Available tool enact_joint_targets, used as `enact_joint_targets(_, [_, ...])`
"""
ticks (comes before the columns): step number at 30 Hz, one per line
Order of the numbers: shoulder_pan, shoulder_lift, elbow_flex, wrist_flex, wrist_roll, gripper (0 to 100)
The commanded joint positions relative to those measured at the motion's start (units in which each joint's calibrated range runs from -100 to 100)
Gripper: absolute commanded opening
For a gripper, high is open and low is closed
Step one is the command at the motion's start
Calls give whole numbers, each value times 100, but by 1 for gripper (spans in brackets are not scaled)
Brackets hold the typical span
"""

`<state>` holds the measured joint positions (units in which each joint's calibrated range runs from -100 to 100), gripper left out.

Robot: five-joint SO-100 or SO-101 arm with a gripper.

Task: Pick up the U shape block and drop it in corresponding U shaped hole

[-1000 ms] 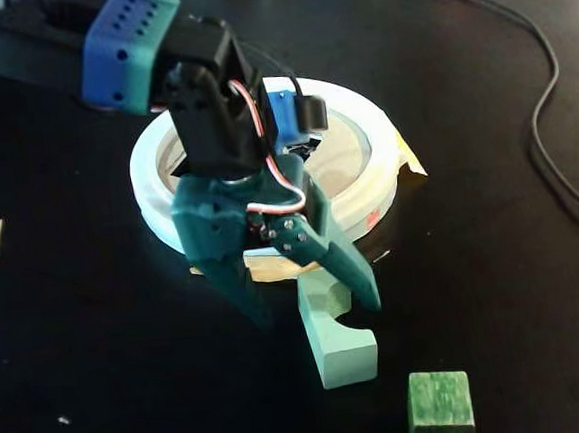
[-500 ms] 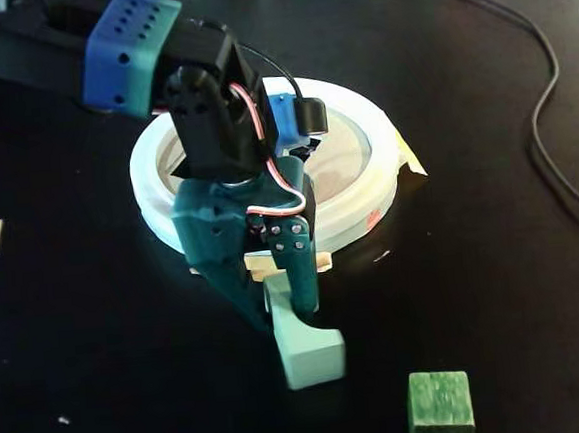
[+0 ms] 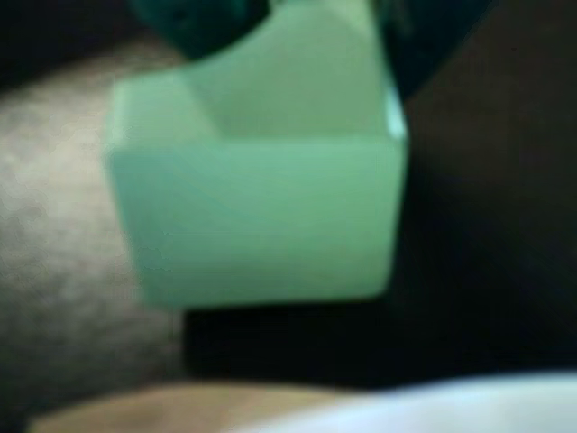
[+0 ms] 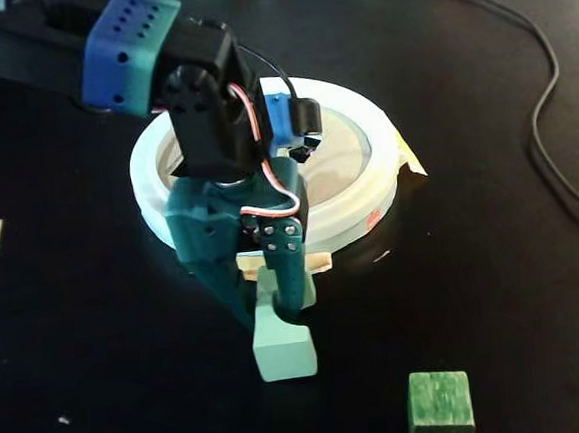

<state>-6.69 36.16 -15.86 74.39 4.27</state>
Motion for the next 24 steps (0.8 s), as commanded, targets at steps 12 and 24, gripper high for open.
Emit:
enact_joint_targets(12, [-80, -3325, -563, 2561, -1934, 10])
enact_joint_targets(24, [-3638, -3934, -463, 2561, -5470, 10])
